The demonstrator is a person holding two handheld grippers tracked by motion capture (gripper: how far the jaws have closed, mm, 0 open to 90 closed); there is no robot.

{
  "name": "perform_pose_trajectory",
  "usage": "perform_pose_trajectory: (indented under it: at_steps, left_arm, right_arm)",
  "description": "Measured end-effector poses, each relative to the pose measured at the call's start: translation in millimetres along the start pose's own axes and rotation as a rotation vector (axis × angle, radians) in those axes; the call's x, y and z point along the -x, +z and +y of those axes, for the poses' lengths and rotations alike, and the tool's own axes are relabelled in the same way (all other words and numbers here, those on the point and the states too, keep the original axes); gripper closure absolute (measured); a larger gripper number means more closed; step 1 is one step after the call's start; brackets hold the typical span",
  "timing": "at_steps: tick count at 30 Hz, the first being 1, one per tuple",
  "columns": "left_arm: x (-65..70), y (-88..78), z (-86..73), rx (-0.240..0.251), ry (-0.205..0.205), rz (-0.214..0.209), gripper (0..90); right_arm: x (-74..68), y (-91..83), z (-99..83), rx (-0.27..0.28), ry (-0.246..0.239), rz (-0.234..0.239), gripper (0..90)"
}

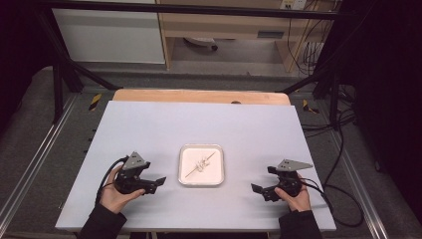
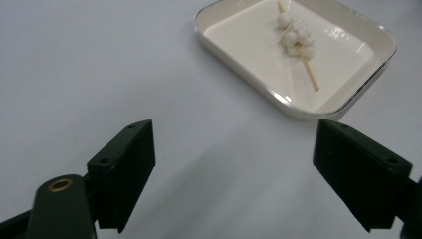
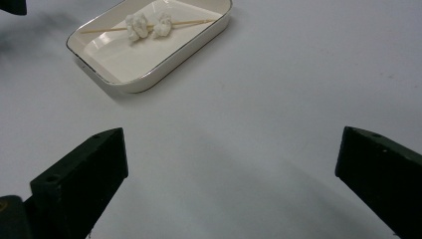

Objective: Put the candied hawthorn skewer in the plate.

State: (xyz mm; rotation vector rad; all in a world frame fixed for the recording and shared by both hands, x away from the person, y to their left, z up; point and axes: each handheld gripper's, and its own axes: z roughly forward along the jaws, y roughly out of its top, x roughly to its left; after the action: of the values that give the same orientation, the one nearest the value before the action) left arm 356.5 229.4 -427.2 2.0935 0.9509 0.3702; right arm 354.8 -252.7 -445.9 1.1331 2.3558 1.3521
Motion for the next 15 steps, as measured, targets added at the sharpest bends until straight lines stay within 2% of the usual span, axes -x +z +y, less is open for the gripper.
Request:
perform_pose_trajectory:
  at_steps: [4, 8, 11, 15]
  left_arm:
    - [-6.7, -6.8, -16.5, -0.007, -0.019, 0.013, 12.3]
    - [-12.5, -13.0, -27.9, -0.002, -0.019, 0.014, 7.9]
    - [-16.6, -14.4, -33.9, 0.003, -0.043, 0.004, 7.7]
    - [-18.1, -12.9, -35.9, -0.001, -0.044, 0.005, 8.0]
  right_arm:
    - [-0.3, 0.1, -0.9, -0.01, -0.007, -0.004, 0.6]
    - [-0.9, 1.4, -2.3, -0.024, -0.017, -0.009, 0.6]
    - [-2.1, 1.9, -3.3, -0.033, -0.017, -0.008, 0.6]
    - [-2.0, 3.5, -5.3, -0.043, -0.024, -0.015, 0.6]
